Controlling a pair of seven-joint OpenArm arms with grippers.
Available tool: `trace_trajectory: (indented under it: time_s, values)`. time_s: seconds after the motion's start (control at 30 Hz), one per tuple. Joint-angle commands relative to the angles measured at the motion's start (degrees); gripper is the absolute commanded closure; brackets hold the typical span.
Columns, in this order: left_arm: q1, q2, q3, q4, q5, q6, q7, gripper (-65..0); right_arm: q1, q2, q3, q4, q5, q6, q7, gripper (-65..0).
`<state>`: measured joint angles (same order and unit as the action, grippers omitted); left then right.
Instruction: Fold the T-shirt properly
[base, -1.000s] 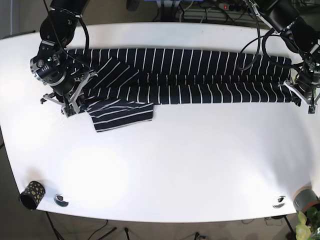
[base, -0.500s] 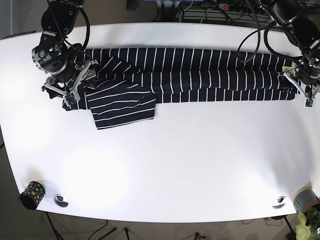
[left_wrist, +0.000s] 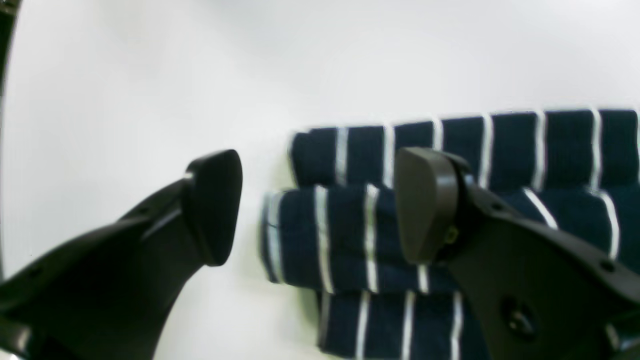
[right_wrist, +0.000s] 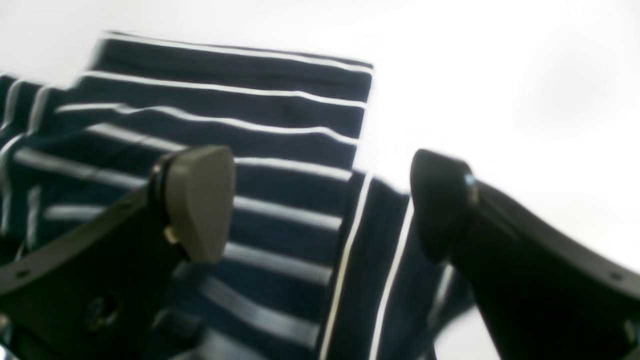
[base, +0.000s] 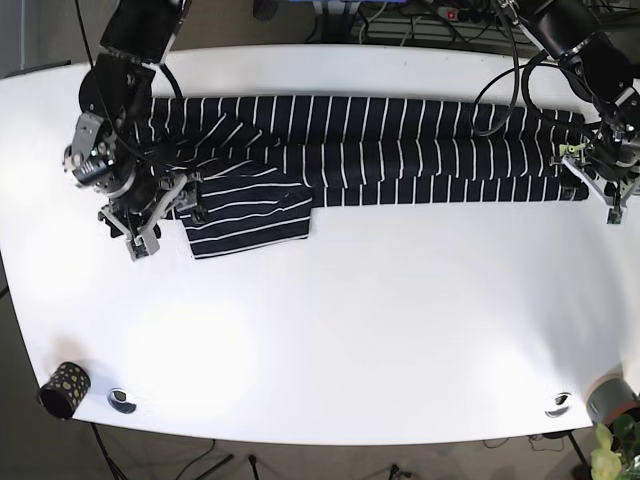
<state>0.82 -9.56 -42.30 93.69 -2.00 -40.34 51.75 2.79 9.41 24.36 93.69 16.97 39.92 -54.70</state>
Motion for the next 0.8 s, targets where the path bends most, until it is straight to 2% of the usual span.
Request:
trace_trajectory:
  time_s: [0.0,0.13,0.4,0.57,0.7,0.77]
  values:
    - [-0.2,-0.9,0.5,0.7,-0.3,0.3,-0.7,-43.8,3.2,0.8,0.1,-3.7,0.9,0.08,1.0,-52.5]
    - [2.1,-0.8,2.9,1.0,-0.4,0.3,-0.7,-43.8,8.8,1.9,0.0,-11.8,-2.2,0.08,0.9,-52.5]
    - [3.3,-0.7,3.4,-0.4,-0.4,0.3,-0.8,-43.8,15.1,1.4,0.0,-22.9,-5.8,0.08,1.1,-52.5]
    - [3.3,-0.9,3.4,-2.1,-0.4,0.3,-0.8,-43.5,15.5,1.1,-0.1,-24.8,-5.7,0.08,1.1,-52.5]
    - [3.3,-0.9,3.4,-2.4,-0.4,0.3,-0.8,-43.5,15.2,0.8,-4.4,-24.8,-5.1,0.08,1.2,-52.3]
    - [3.3,-0.9,3.4,-2.5,-0.4,0.3,-0.8,-43.5,15.1,-0.3,-5.2,-24.8,-5.1,0.08,1.2,-52.3]
